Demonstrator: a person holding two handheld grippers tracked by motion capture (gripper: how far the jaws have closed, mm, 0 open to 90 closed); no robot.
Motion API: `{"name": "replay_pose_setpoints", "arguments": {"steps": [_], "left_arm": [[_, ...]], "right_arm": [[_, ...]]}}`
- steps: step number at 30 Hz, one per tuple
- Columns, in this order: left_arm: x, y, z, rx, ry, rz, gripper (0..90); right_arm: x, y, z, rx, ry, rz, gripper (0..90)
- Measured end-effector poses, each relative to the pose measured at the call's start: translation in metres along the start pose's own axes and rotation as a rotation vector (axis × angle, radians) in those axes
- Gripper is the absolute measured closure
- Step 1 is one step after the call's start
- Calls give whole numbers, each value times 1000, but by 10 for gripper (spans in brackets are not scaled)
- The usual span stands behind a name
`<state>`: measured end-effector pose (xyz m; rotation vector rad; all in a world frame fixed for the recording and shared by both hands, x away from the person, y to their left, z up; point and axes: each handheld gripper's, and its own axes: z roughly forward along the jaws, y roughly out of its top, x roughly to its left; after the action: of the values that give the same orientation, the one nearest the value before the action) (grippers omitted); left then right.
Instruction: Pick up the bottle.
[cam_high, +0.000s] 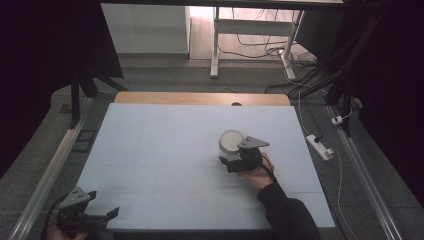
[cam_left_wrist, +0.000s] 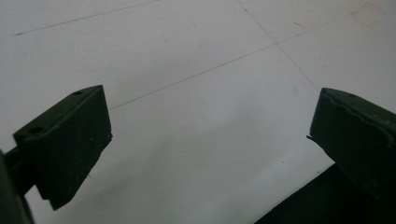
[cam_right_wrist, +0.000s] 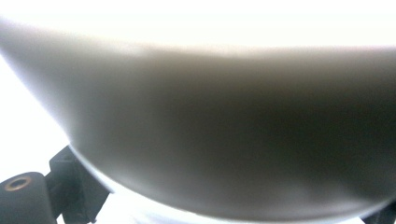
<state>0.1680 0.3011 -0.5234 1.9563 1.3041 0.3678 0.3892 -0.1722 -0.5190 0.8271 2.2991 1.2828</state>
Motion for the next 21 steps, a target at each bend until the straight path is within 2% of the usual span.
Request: {"name": "replay_pose_setpoints", "arguments": {"steps": [7, 15, 19, 21], "left_arm": [[0, 0, 0, -1, 0, 2, 0], [-3, 1, 0, 1, -3, 29, 0], [-3, 2, -1, -31, -29, 26, 0], [-4, 3, -1, -31, -25, 33, 0]], "right_arm": [[10, 7, -3, -5, 27, -13, 70], [23, 13, -5, 2, 73, -24, 71], [29, 18, -9, -12, 97, -25, 71], [32, 19, -11, -18, 105, -26, 71]]}}
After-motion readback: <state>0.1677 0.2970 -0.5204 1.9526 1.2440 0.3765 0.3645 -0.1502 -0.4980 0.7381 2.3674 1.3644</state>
